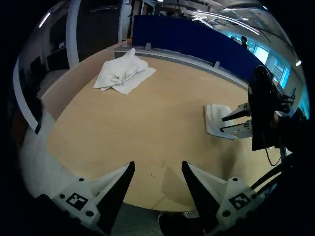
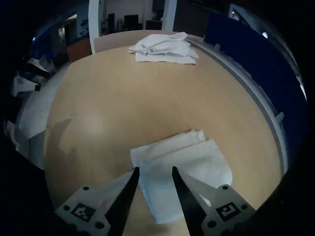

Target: Fold towel

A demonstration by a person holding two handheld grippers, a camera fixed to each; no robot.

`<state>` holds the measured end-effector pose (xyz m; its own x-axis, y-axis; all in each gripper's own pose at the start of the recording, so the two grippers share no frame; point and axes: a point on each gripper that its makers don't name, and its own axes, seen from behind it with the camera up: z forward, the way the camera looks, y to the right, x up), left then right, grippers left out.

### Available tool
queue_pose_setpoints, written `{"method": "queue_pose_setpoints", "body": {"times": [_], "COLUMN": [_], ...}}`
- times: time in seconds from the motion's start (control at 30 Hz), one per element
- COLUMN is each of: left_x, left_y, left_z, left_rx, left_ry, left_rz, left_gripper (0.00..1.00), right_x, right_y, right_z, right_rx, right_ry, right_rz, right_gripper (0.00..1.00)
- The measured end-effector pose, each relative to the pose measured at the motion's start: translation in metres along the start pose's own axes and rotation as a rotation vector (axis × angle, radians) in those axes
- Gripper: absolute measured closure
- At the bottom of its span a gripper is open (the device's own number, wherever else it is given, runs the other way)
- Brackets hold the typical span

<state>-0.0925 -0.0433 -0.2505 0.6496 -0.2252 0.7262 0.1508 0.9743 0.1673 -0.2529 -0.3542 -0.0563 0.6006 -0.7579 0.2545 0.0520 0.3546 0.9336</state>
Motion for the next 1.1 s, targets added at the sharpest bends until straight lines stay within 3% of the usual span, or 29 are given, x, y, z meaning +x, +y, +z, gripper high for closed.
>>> {"method": "queue_pose_setpoints", "body": {"times": [0.87,1.1], "left_x": [0.004,0.004], "left_y": [0.004,0.006], "left_z": [0.003,0.004], "left_rx": [-0.006,-0.011], "left_ry": [0.004,0.002], "left_rz": [0.009,0.01], "left_gripper": [0.12,0.12], "right_x": [-0.076,-0.091], "right_y": [0.005,0.006], "right_z": [-0.036,-0.039], "right_rx": [-0.061,-0.068], "right_ry": [-0.057,-0.072], "right_rz": [0.118,0.148], "right_gripper": [0.36,0.36]}}
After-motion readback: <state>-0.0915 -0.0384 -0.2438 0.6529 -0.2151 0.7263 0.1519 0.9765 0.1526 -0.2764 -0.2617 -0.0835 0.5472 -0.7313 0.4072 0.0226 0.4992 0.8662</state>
